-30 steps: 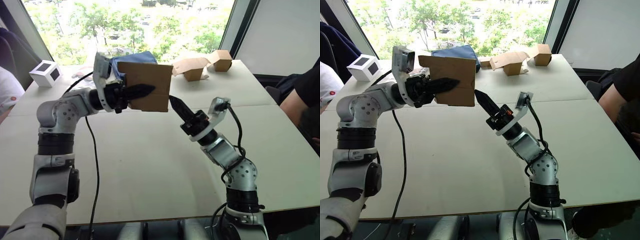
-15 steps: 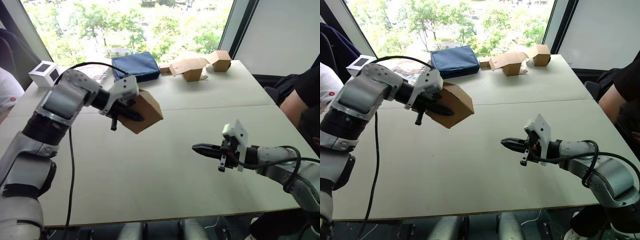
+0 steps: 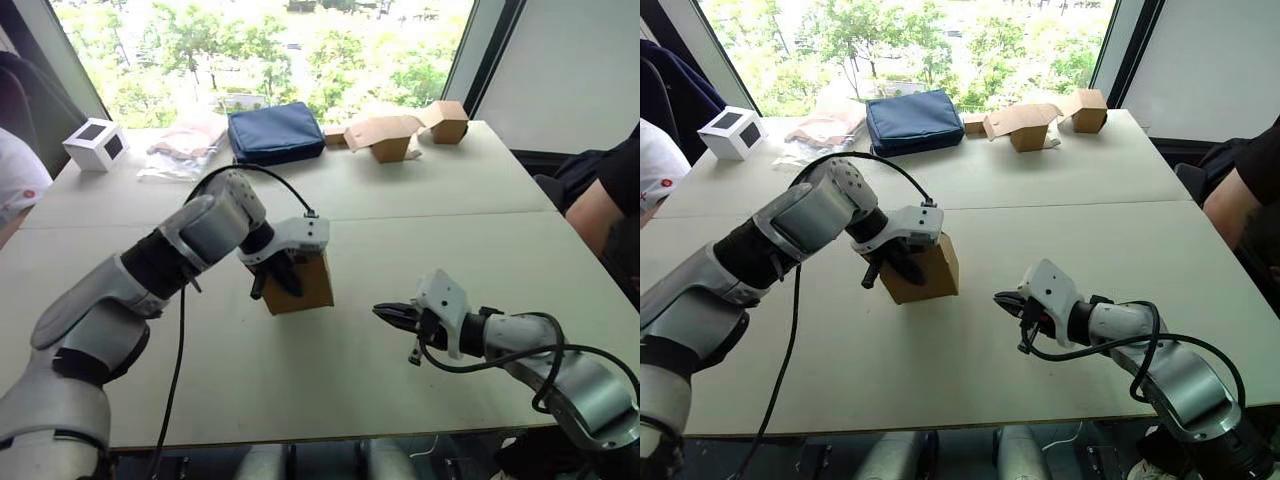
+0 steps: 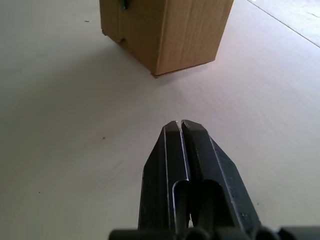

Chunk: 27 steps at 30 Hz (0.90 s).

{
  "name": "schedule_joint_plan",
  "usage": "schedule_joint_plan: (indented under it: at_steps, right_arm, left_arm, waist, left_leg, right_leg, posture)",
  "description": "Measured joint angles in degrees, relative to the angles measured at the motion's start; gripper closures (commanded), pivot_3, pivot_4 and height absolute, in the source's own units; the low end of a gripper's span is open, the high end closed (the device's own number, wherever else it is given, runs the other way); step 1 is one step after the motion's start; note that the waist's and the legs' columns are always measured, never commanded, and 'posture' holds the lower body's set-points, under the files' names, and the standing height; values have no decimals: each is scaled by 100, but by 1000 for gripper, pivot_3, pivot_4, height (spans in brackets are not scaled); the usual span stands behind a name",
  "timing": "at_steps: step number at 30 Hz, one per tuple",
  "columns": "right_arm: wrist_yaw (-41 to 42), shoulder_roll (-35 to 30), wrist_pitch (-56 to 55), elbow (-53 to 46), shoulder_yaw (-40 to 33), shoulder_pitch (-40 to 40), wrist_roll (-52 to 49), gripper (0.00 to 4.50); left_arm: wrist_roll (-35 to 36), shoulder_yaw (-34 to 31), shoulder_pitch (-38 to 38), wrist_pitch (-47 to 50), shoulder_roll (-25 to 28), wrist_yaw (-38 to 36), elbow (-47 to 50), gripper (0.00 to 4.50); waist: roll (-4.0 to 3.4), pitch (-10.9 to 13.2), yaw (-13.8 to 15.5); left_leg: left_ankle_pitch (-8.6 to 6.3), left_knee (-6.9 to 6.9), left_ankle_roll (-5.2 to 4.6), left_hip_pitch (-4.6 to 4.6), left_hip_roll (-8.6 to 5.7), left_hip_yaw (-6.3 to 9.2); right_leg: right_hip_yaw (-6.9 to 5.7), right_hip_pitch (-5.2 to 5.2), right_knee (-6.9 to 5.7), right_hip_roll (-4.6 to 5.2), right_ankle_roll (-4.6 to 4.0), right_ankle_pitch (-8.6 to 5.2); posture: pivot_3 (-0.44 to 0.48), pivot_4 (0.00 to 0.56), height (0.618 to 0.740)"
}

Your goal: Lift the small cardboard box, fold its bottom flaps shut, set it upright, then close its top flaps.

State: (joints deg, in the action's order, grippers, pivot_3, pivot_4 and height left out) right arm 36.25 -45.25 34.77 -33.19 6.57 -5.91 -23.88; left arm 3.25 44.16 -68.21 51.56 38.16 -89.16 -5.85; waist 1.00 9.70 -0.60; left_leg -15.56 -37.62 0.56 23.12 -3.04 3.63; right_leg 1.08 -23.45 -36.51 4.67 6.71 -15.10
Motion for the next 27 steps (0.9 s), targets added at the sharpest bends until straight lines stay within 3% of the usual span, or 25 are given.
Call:
schedule_joint_plan:
  at_steps: [4, 11, 17, 19, 21, 23, 25, 27]
  right_arm:
    - [18, 151, -69, 46, 0, 45, 78, 4500]
    - [218, 301, -135, 281, -1, -78, 134, 4500]
    - [405, 607, -56, 316, -198, -124, -271, 4500]
    - [431, 738, -6, 317, -384, -135, -513, 4500]
    - [454, 816, 22, 318, -536, -150, -695, 4500]
    - [487, 815, 37, 377, -644, -200, -798, 4500]
    - [516, 810, 39, 537, -754, -257, -823, 4500]
    - [530, 808, 63, 675, -806, -337, -845, 4500]
  left_arm:
    - [6, -1, -7, 171, -81, -71, 9, 2961]
    - [551, -79, -152, 364, 270, -299, 425, 2961]
    - [1312, -816, -238, 1074, 781, -308, 698, 2961]
    - [1598, -1354, -183, 1249, 883, -226, 705, 2961]
    - [1964, -2307, 41, 1276, 792, 43, 698, 2961]
    - [2278, -3379, 549, 1156, 673, 530, 760, 2961]
    - [2327, -4002, 1189, 1035, 669, 1067, 814, 2961]
    - [2331, -4480, 1934, 939, 675, 1535, 903, 3446]
  waist:
    - [0, 0, -3]
    - [-1, 0, -18]
    - [-1, 0, -18]
    - [-1, 0, -14]
    - [-3, -1, -5]
    - [-6, -3, -13]
    - [-6, -3, -23]
    - [-7, -3, -37]
  left_leg:
    - [-1, -4, -1, 0, -1, 1]
    - [-1, -6, -3, -1, 0, 3]
    - [-3, -14, -5, 0, -1, 4]
    - [-4, -20, -7, 0, -1, 5]
    - [-7, -29, -11, -1, -2, 8]
    - [-7, -31, -12, -8, -2, 5]
    - [-7, -28, -12, -16, -2, 3]
    - [-7, -24, -12, -22, -1, -1]
  right_leg:
    - [0, 1, -2, 0, 0, 0]
    - [1, -2, -11, -1, 0, 0]
    - [0, -3, -22, 0, 0, 0]
    - [0, -2, -29, 0, 0, -1]
    - [-1, -1, -38, 3, 0, -2]
    - [3, 1, -45, 5, 0, -3]
    - [9, 3, -49, 4, -1, -3]
    - [17, 1, -52, 3, -2, -3]
  posture:
    - [0, 150, 740]
    - [0, 150, 740]
    - [0, 150, 740]
    - [0, 150, 740]
    - [0, 150, 740]
    - [0, 150, 740]
    - [0, 150, 740]
    - [0, 150, 740]
